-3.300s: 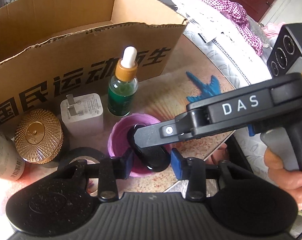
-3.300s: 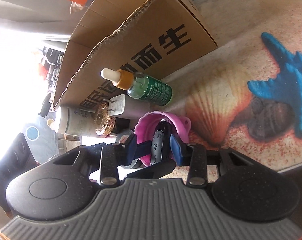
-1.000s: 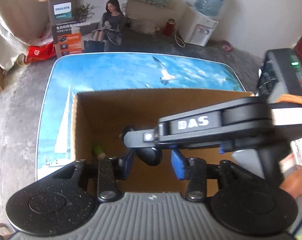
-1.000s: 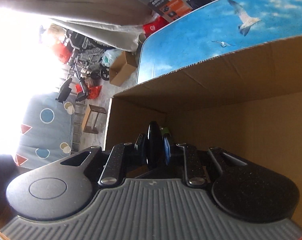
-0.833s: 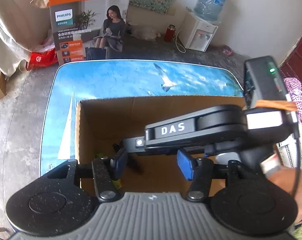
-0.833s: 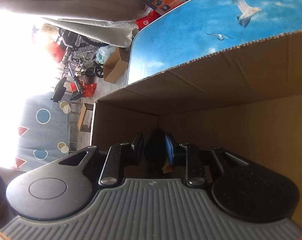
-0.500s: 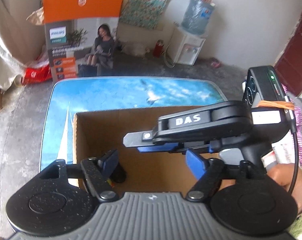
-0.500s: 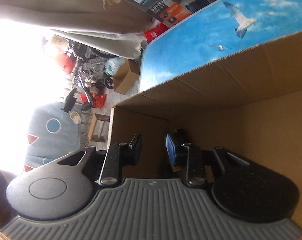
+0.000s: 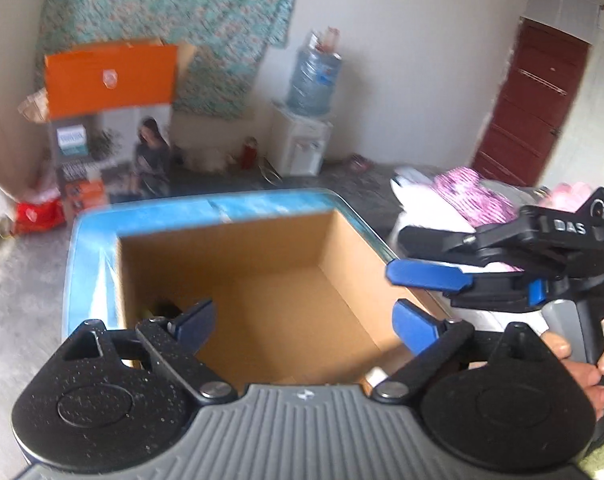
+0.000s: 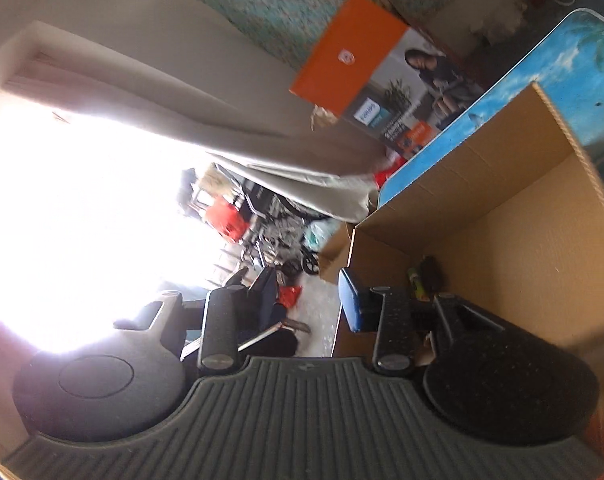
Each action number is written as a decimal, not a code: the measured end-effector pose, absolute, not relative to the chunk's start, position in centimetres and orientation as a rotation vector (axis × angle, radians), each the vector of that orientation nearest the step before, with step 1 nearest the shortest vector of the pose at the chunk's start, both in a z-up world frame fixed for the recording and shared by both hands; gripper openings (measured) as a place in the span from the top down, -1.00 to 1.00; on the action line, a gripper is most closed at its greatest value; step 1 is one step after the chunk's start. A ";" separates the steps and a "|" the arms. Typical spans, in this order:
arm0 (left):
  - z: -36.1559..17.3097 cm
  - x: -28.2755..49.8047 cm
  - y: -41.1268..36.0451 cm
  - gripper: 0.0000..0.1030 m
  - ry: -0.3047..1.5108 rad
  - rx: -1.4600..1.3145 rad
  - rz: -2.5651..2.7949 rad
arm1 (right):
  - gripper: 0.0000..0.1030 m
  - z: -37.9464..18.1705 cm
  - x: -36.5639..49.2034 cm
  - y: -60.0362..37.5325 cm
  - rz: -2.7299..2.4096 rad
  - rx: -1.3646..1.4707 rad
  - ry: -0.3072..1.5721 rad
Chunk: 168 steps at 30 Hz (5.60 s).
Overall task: Organize rigid objects
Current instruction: 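Withdraw the open right tool from the box back over the table, then grasp the rim of the pink bowl with the right tool, then lift the pink bowl with the right tool and carry it over the box, then lower the pink bowl into the box and open the right tool, then withdraw the right tool and move it to the black tape roll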
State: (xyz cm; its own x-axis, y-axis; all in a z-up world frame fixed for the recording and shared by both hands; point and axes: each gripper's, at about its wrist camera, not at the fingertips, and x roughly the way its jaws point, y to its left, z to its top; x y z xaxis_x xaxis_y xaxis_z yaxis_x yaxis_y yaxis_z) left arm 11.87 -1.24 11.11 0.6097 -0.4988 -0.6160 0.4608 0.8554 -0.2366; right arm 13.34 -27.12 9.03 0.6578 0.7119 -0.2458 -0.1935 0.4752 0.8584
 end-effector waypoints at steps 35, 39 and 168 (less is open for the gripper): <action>-1.1 3.7 -6.8 -0.99 0.932 0.031 -0.564 | -0.02 -1.6 0.1 -32.4 0.247 0.734 0.765; -1.7 3.2 -8.1 -0.99 0.896 0.115 -0.584 | -0.02 -2.0 1.1 -31.8 0.234 0.698 0.804; 10.2 13.1 -3.3 -0.79 0.825 0.089 -0.525 | 0.33 7.9 13.5 -28.0 0.524 0.560 0.773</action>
